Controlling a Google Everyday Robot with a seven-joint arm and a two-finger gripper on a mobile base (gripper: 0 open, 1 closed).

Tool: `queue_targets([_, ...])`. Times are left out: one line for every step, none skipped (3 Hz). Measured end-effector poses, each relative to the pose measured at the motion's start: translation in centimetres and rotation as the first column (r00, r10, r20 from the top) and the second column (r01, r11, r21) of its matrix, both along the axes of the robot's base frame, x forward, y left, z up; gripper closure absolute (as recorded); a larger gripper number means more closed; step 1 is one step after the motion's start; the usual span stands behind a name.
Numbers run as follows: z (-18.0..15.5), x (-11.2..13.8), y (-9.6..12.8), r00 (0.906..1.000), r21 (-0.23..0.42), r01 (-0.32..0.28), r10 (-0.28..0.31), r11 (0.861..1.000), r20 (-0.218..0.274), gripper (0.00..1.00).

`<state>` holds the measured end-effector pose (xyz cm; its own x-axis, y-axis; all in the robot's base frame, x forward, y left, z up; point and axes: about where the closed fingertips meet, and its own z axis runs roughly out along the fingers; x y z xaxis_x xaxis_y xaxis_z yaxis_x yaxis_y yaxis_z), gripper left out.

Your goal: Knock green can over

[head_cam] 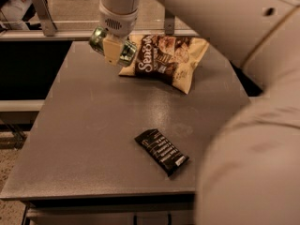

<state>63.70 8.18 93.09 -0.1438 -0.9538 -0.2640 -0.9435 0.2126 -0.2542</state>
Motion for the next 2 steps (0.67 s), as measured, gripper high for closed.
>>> queue_targets([-2.33,0.53,-0.14,0.9925,-0.102,0.094,-0.101,0.990,-0.069,1.00])
queue_targets([-2.66,0.40,0.26,0.9922,-0.110,0.056,-0.068,0.992,-0.104,1.00])
